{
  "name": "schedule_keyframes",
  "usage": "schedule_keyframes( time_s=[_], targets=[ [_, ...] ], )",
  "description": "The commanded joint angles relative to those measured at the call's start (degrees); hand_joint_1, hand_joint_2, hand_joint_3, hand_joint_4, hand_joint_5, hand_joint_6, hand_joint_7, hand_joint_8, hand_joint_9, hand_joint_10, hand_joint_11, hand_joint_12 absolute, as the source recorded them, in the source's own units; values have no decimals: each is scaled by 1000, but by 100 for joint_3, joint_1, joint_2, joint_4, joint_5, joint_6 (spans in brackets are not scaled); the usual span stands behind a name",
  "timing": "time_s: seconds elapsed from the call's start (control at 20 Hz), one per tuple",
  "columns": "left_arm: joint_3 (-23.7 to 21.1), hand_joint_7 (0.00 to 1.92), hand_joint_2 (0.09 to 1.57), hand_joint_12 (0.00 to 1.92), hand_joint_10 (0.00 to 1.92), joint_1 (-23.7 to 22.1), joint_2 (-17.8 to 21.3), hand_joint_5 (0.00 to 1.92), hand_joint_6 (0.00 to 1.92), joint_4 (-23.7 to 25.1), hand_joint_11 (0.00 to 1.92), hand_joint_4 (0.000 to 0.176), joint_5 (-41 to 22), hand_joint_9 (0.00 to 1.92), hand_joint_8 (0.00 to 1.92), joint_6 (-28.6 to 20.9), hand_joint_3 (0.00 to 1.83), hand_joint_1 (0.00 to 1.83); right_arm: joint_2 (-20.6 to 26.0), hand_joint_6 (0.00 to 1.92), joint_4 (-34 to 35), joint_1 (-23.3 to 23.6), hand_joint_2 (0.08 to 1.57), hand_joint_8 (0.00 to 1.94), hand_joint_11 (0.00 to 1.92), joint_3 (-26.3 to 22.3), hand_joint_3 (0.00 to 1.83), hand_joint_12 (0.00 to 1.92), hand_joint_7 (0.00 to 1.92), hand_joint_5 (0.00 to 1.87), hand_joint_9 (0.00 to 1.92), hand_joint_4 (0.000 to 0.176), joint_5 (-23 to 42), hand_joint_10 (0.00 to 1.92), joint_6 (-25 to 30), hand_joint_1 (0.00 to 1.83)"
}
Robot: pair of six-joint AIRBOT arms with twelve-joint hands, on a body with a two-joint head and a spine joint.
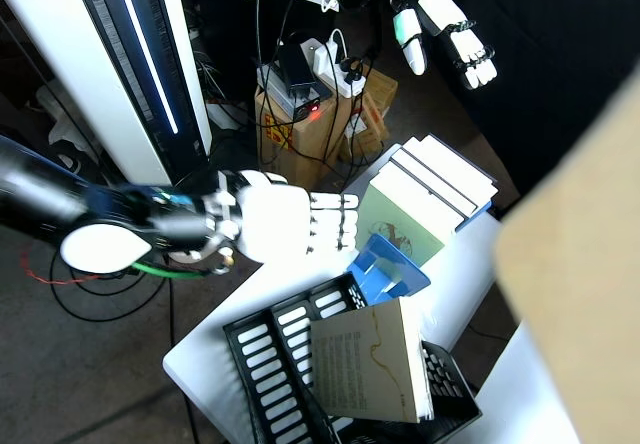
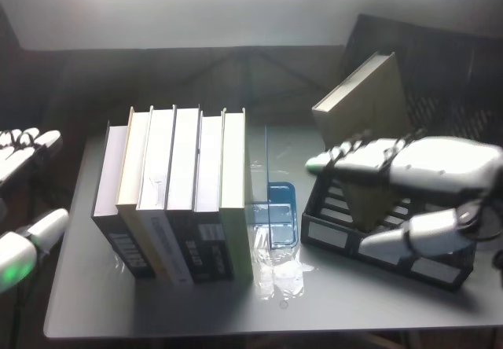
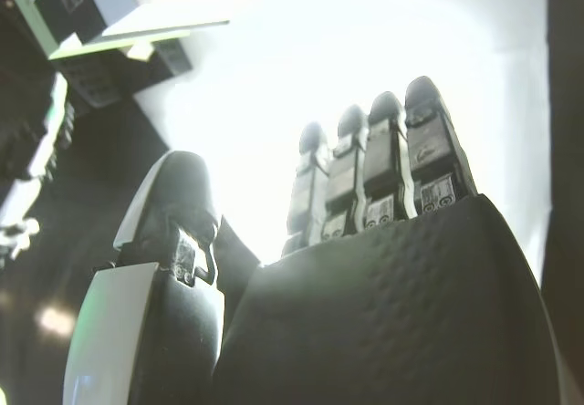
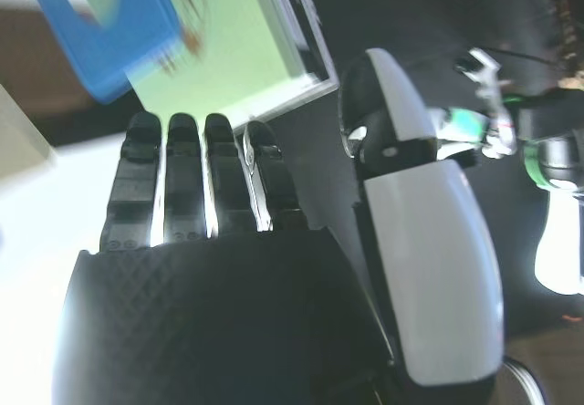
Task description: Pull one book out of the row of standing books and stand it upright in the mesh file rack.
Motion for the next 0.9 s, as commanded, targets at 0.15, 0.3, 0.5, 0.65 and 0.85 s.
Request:
schedule_keyframes(
  time_s=[0.15,0.3,0.5,0.65,0.85],
  targets=[
    [44,23,1450,23,1,-226,161,46,0,446,33,86,-617,17,0,62,3,357,707,0,1016,31,1207,0,0,-787,0,8,0,0,0,53,1103,0,-1384,604],
    [47,0,1438,87,0,-449,289,19,0,816,0,78,-500,0,0,137,0,264,1192,0,1375,31,1218,0,0,-1212,0,0,0,0,0,26,1334,0,-2044,474],
    [104,0,1372,0,0,-738,415,0,0,1235,0,115,-230,0,0,208,0,69,1647,0,1682,31,1240,0,0,-1581,10,0,0,0,0,54,1392,0,-2728,336],
    [129,0,1346,0,0,-803,424,0,0,1315,0,102,-191,0,0,196,0,117,1774,0,1811,12,1260,0,0,-1669,13,0,0,0,0,9,1431,0,-2866,390],
    [163,0,1331,0,0,-955,445,0,0,1411,0,104,-117,0,0,161,0,129,1913,0,2096,-52,1275,0,0,-1815,10,0,0,0,0,0,1476,0,-3278,483]
  ],
)
